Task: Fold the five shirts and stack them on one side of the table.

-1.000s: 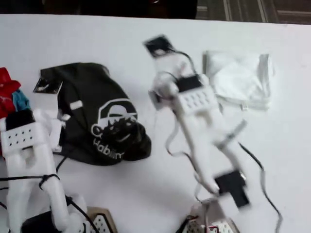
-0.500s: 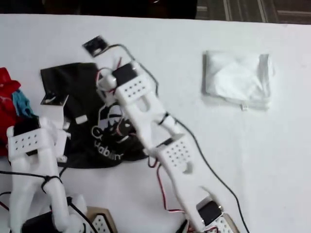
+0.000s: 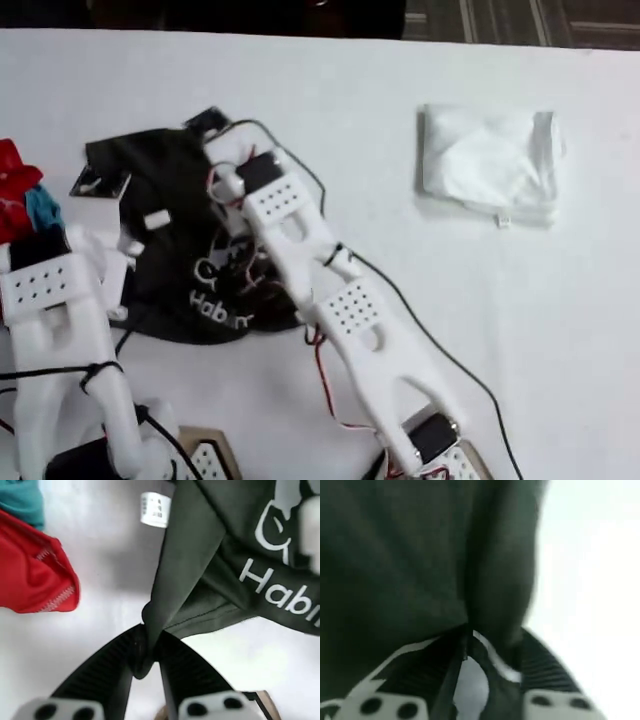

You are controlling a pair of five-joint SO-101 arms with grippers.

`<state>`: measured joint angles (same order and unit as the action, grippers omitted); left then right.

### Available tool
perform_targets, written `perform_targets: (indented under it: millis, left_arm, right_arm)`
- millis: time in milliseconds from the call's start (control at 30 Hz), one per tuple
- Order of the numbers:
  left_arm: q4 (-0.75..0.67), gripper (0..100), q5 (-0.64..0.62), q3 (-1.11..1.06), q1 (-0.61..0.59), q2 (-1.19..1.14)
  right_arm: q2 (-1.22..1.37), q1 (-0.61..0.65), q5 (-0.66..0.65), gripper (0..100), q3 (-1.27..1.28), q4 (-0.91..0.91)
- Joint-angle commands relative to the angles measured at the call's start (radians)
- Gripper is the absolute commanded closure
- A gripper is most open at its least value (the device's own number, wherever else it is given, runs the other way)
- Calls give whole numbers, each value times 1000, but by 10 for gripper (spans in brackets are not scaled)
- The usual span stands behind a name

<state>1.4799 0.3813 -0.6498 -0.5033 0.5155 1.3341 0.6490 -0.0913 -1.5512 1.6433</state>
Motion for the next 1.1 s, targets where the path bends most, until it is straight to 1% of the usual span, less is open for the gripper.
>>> perform_targets:
  millis: [0, 133, 233, 333, 433, 500, 633, 800, 867, 933, 1067]
  left_arm:
    - [9, 974, 8, 73, -9, 17]
    - [8, 974, 9, 153, -8, 15]
    - [17, 975, 5, 255, -8, 15]
    - [18, 975, 5, 367, -8, 15]
    - [18, 975, 8, 469, -5, 15]
    - [26, 975, 8, 542, -5, 0]
    - [140, 975, 8, 780, -3, -109]
    - [310, 975, 8, 1112, 5, -361]
    - [310, 975, 8, 1127, 8, -442]
    - [310, 975, 8, 1093, 14, -493]
    - [307, 975, 8, 967, 48, -522]
  right_arm:
    - [-67, -97, 9, 978, -34, 25]
    - [-193, -188, 8, 979, -34, 74]
    - [-298, -239, 6, 980, -34, 120]
    - [-395, -283, 6, 980, -23, 127]
    - [-484, -311, 6, 980, -9, 130]
    - [-570, -318, 6, 980, 69, 131]
    - [-863, -321, 12, 979, 431, 130]
    - [-1228, -321, 15, 979, 988, 107]
    - [-1339, -323, 14, 979, 1235, 42]
    - [-1431, -329, 8, 979, 1498, -56]
    - [-1577, -332, -5, 978, 1993, -341]
